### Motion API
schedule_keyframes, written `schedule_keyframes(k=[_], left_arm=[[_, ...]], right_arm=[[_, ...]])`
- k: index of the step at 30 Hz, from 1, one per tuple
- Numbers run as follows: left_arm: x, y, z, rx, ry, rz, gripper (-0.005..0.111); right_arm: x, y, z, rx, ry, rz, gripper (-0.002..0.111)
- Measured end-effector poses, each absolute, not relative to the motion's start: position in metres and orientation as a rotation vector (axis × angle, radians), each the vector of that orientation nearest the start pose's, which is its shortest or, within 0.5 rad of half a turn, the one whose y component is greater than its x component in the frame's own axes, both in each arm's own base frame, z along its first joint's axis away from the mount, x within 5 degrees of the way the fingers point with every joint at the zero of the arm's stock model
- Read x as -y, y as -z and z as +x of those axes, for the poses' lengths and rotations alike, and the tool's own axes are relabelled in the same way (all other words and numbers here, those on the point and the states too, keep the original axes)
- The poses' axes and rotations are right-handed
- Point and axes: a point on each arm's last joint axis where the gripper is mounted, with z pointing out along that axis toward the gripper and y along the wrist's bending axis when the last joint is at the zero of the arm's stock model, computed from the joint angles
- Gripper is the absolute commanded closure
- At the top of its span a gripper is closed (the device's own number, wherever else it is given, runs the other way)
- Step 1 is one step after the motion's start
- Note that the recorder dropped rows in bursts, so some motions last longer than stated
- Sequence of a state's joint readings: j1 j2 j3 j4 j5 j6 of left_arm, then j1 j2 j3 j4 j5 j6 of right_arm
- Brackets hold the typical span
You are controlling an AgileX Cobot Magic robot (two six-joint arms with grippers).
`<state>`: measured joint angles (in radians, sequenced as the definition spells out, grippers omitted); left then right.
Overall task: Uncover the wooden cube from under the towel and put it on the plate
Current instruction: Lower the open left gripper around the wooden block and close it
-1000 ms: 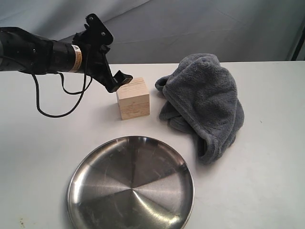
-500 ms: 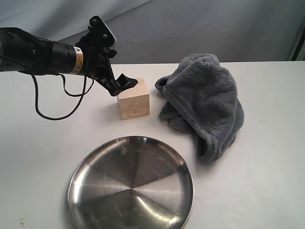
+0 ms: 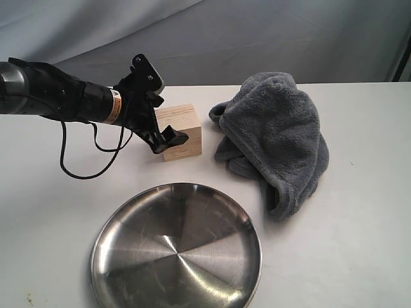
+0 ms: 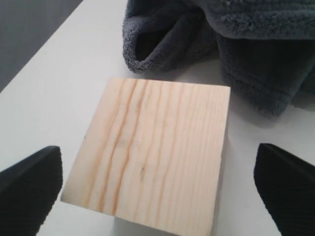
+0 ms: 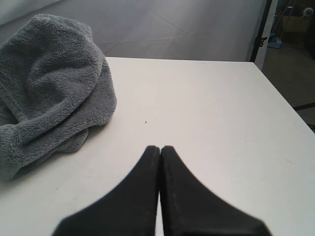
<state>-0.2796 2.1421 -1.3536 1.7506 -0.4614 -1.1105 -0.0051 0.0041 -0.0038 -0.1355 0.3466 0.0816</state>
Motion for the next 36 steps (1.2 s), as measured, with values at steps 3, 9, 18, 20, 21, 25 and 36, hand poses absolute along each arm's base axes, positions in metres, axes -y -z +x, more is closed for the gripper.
schedule_keyframes(k=[3, 9, 18, 20, 21, 25, 36], left_arm=[[0.161, -0.135, 0.422, -1.934, 0.309, 1.225, 0.002], [0.158, -0.135, 0.424, -1.924, 0.250, 1.241, 0.002], [0.159, -0.124, 0.425, -1.879, 0.218, 1.307, 0.002], [0.159, -0.122, 0.425, -1.871, 0.213, 1.316, 0.002], [0.159, -0.120, 0.425, -1.870, 0.212, 1.322, 0.002], [0.159, -0.118, 0.426, -1.864, 0.208, 1.328, 0.002], [0.162, -0.112, 0.429, -1.844, 0.227, 1.353, 0.002]], right_arm=[[0.004, -0.183, 0.054, -1.828, 0.078, -0.005, 0.108], [0.004, -0.183, 0.054, -1.828, 0.078, -0.005, 0.108], [0.004, -0.183, 0.054, -1.828, 0.078, -0.005, 0.108], [0.004, -0.183, 0.054, -1.828, 0.078, -0.005, 0.108], [0.004, -0.183, 0.054, -1.828, 0.078, -0.005, 0.108], [0.004, -0.183, 0.054, -1.828, 0.078, -0.005, 0.108], [0.004, -0.183, 0.054, -1.828, 0.078, -0.005, 0.108]])
